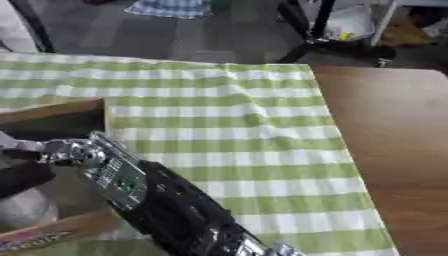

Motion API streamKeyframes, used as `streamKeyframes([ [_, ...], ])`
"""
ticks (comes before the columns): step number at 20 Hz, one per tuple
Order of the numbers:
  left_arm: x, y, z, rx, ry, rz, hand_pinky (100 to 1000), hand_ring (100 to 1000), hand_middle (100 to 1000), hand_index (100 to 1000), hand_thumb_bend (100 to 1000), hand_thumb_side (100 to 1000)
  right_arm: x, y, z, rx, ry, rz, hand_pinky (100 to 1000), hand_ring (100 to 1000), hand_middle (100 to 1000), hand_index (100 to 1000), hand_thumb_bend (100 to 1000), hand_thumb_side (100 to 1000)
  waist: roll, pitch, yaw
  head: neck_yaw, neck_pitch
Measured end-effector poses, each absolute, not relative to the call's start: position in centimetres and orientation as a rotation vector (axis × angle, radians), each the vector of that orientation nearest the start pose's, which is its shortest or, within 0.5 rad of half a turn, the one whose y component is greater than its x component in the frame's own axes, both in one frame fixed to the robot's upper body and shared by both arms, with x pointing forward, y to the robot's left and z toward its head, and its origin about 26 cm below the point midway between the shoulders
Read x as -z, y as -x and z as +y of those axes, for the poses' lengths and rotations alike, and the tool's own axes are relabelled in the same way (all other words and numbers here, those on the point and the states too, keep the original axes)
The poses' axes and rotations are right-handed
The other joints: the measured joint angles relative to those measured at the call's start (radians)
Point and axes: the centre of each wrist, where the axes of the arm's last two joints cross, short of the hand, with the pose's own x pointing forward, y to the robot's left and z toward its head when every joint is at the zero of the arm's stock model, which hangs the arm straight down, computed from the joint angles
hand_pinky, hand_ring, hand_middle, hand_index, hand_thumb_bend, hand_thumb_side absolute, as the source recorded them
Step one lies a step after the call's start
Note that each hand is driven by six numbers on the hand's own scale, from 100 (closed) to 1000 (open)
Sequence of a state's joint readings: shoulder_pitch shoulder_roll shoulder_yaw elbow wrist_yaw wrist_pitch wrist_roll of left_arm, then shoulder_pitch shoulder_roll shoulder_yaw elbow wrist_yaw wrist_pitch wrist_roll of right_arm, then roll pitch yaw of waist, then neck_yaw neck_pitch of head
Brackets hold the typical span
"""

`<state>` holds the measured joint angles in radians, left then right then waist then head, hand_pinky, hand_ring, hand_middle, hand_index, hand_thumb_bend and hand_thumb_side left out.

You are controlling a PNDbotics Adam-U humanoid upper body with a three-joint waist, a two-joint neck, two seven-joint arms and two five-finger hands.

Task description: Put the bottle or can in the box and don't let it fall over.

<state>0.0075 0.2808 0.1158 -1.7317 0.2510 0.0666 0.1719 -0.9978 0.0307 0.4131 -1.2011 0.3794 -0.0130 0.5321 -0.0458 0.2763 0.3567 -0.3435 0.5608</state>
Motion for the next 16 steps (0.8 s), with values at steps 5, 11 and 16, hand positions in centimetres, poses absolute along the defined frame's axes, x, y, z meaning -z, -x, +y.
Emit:
streamKeyframes([
  [5,-5.4,-27.0,33.5,-0.177,-0.224,-1.672,1000,597,695,702,120,819,-21.1,-40.4,-1.6,-1.577,-0.178,-1.828,1000,1000,1000,1000,100,669,0.004,-0.001,-0.008,0.008,0.000],
  [11,-5.1,-26.9,33.6,-0.179,-0.227,-1.663,1000,598,696,702,118,820,-21.8,-40.4,-2.9,-1.553,-0.161,-1.849,1000,1000,1000,1000,100,668,0.013,-0.002,-0.015,0.015,0.001],
  [16,-5.0,-26.7,33.7,-0.184,-0.233,-1.658,1000,598,696,703,116,821,-22.0,-40.5,-4.2,-1.531,-0.147,-1.845,1000,1000,1000,1000,100,669,0.018,-0.002,-0.024,0.023,0.001],
])
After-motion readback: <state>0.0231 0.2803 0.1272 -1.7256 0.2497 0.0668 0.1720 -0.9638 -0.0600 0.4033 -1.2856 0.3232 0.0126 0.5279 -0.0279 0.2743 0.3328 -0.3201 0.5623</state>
